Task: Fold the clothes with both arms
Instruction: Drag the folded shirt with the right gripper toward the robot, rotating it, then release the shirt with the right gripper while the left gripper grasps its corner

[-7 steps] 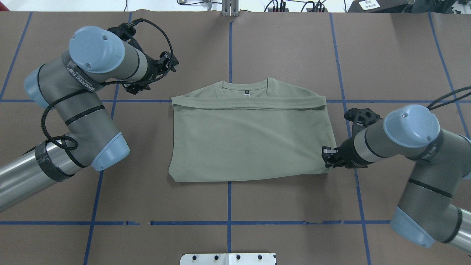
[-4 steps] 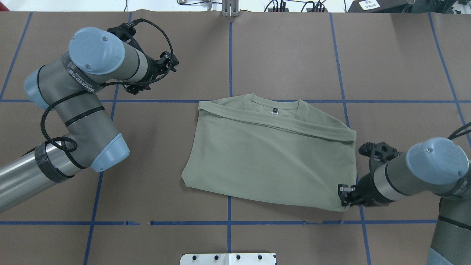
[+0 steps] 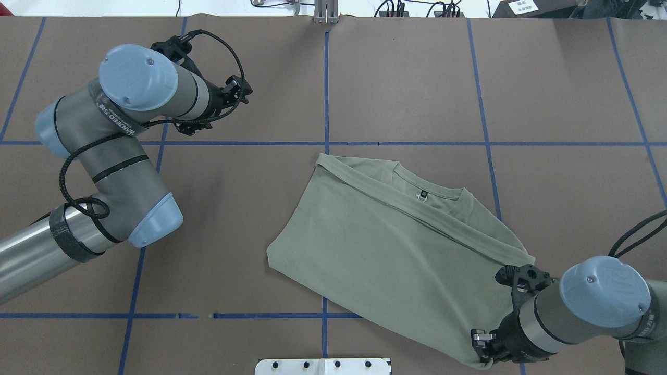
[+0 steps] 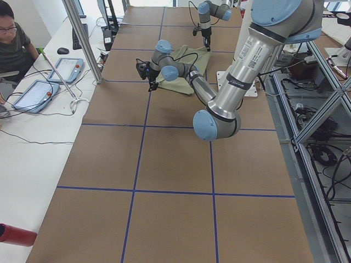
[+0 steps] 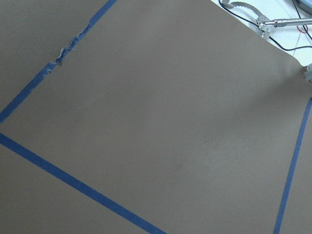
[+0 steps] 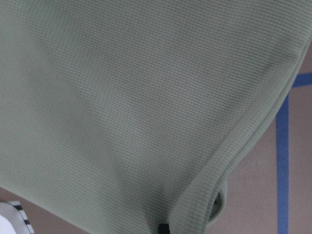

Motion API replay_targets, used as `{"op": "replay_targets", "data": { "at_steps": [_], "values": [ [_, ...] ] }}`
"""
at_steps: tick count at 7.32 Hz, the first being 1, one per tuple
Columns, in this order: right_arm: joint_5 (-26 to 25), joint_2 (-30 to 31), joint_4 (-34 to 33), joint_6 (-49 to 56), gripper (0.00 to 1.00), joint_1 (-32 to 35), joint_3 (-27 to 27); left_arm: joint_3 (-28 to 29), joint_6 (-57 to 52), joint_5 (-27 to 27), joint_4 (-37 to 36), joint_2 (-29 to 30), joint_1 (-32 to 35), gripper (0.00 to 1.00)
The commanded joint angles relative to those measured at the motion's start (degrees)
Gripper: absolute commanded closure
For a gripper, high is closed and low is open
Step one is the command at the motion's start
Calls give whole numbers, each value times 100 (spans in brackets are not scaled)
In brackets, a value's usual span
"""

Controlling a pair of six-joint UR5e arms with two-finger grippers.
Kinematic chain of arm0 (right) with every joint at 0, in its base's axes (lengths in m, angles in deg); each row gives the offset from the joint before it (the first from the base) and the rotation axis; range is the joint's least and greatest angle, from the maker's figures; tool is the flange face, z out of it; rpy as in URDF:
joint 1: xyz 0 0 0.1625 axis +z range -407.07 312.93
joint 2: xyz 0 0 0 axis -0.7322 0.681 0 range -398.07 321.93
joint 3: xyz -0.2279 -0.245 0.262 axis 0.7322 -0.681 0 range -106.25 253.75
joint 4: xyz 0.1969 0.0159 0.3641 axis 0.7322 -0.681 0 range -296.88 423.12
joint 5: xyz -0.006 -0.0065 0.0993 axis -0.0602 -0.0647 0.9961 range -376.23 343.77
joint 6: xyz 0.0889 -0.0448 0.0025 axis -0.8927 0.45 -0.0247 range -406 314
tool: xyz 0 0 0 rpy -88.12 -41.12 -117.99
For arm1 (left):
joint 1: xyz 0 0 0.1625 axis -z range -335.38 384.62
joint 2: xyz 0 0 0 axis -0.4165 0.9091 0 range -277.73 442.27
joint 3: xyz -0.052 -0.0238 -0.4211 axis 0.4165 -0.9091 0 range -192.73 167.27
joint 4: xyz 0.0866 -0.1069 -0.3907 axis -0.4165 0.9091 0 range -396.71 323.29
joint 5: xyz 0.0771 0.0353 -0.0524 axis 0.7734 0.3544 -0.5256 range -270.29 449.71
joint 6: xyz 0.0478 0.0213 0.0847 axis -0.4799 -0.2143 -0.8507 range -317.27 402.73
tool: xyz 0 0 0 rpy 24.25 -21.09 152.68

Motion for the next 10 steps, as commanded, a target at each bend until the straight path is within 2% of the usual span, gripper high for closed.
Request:
{"op": "replay_targets", "data": {
  "at_steps": [1,2,3,5,7,9,10],
  "values": [
    [-1,-6,16,-258,15,-294,137,-42,-6,68,-3,-8,-66,1],
    [-18,-15,24,-319,0,-277,216,-59,-6,51,5,-8,-83,1],
    [-18,2,25,-345,0,-147,295,-77,-24,7,5,-8,-110,1],
    [43,-41,33,-293,0,537,383,-331,-59,-46,-3,-26,-442,1],
    [43,-434,33,-101,0,1301,340,-699,159,-142,5,-314,-1038,1],
    [96,-639,25,285,0,2102,313,-1104,1341,-99,-3,-509,-1785,1],
    [96,-674,25,418,0,2357,305,-1062,1895,-81,-21,-518,-2241,1]
  ]
}}
